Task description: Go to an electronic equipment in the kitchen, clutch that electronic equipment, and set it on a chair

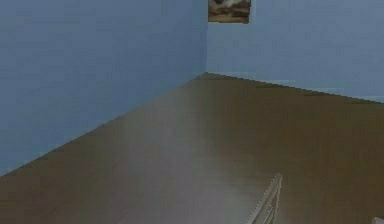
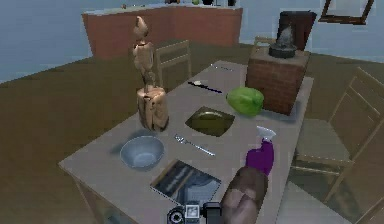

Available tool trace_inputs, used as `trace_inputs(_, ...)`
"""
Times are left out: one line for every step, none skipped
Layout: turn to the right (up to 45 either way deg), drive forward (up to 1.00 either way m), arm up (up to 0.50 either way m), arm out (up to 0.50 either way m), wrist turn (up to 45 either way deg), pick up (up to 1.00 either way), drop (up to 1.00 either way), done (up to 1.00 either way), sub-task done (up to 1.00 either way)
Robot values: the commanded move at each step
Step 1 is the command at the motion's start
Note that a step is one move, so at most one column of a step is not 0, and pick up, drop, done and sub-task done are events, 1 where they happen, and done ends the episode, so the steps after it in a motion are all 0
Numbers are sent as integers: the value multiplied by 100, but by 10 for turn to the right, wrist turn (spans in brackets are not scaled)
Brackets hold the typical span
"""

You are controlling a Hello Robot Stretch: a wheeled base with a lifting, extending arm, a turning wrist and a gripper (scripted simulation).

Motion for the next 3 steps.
trace_inputs(0, 0, 10, 0, 0, 0, 0, 0, 0)
trace_inputs(0, 0, 0, -8, 0, 0, 0, 0, 0)
trace_inputs(0, 0, 0, 0, 0, 0, 0, 100, 0)
